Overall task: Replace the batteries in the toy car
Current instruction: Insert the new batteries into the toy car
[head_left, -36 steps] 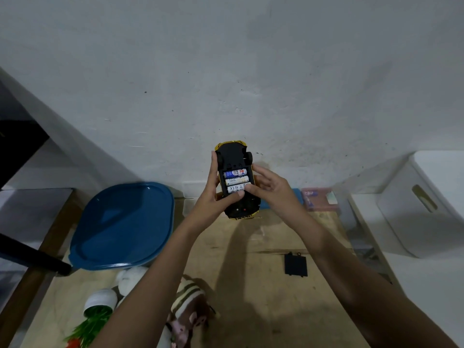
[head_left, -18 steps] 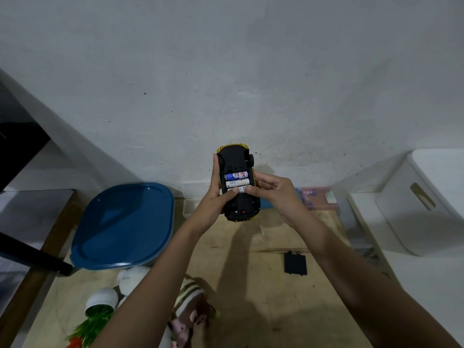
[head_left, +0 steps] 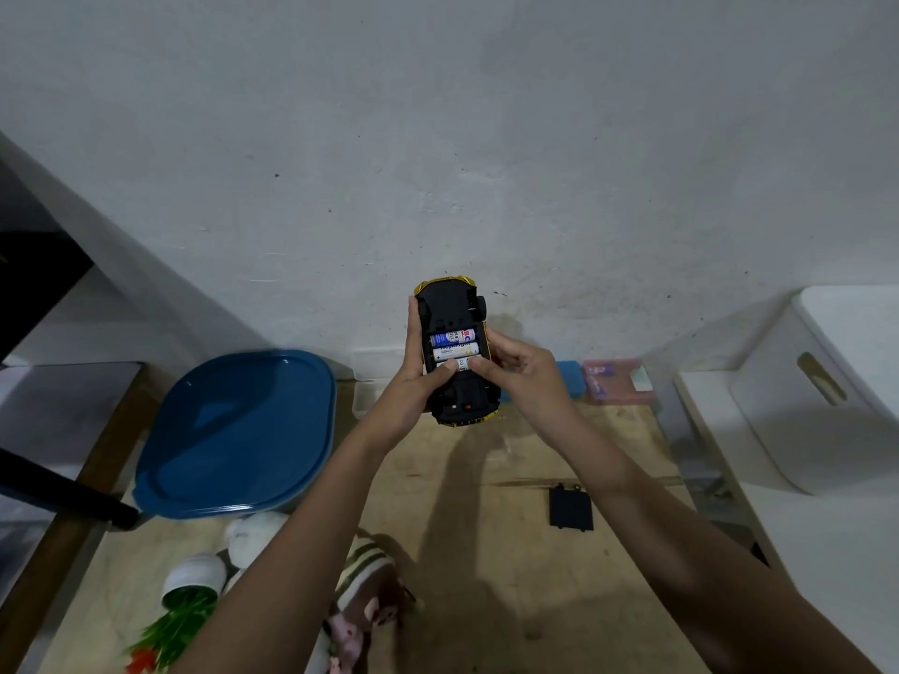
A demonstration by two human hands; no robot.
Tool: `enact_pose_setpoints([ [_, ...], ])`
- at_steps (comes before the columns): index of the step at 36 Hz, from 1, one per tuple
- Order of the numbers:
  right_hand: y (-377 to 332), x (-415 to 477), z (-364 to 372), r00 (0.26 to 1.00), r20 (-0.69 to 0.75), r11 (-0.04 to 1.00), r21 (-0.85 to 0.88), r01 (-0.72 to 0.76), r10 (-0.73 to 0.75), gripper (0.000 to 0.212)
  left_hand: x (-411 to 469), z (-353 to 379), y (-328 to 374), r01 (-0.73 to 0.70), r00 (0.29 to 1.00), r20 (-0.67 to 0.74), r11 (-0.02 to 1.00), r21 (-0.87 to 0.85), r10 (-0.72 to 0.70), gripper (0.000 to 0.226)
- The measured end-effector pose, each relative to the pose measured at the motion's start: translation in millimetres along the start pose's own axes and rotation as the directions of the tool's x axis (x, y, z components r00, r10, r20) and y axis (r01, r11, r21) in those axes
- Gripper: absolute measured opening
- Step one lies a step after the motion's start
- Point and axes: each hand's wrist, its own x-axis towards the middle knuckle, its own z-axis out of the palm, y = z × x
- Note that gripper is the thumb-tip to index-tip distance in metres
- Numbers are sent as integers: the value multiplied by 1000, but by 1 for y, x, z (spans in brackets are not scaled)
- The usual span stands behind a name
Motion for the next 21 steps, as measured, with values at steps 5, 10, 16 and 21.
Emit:
enact_pose_setpoints([
  [5, 5, 1, -1, 997, -47, 993, 106, -48, 53, 50, 2, -3, 3, 16, 999, 36, 998, 62, -19, 79],
  [10, 4, 5, -3, 988, -91, 979, 173, -106, 123, 46, 3, -1, 6, 12, 998, 59, 996, 87, -17, 76],
  [16, 1, 8, -6, 987, -94, 984, 137, -115, 129, 44, 3, 3, 4, 28, 999, 31, 998, 54, -30, 77],
  [21, 1, 9, -6, 993, -107, 998, 28, -52, 55, 48, 4, 7, 3, 12, 1000, -3, 999, 41, -11, 78],
])
